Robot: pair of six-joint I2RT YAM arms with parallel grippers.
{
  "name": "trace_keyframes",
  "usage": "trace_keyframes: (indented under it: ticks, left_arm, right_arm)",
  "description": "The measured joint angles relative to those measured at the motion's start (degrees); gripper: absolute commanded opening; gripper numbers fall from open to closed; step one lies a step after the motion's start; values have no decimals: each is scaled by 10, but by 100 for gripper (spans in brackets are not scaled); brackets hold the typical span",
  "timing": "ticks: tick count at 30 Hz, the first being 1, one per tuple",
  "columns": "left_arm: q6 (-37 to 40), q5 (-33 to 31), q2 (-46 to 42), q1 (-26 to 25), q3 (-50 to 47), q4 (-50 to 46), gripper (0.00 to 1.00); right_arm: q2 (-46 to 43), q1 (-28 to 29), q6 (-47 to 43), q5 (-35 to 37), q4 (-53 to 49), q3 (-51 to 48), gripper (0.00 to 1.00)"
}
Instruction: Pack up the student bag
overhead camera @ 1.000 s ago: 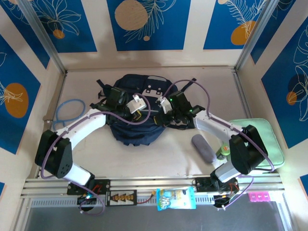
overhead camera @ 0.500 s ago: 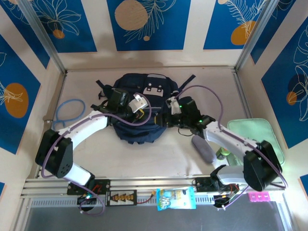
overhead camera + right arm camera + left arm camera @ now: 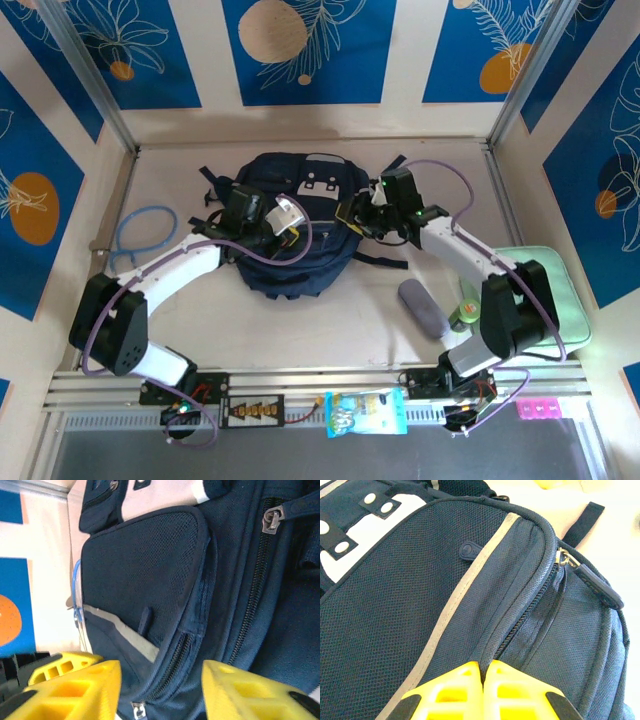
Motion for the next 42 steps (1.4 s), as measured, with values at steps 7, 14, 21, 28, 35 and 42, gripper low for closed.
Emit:
trace_keyframes:
  ticks: [7,14,21,28,35,42]
  left_arm:
    - [0,0,-5,0,-1,0,8]
    - [-34,-17,-14,0,-5,10,54]
    - [-206,-66,-70,-9,-1,3,63]
    - [-353,-136,-65,-105,80,-102,56]
    - [-455,-194,9,-175,154,-179,44]
    - [-487,-230,106,-204,224,-231,34]
  right_arm:
    - [70,6,23,4,-36,56,32]
    - [122,10,23,-7,-57,95,7]
    - [122,11,24,-7,-54,95,6]
    - [122,11,26,-12,-51,95,6]
    - [122,9,28,-20,-48,95,6]
    - [122,7,30,-27,-46,95,6]
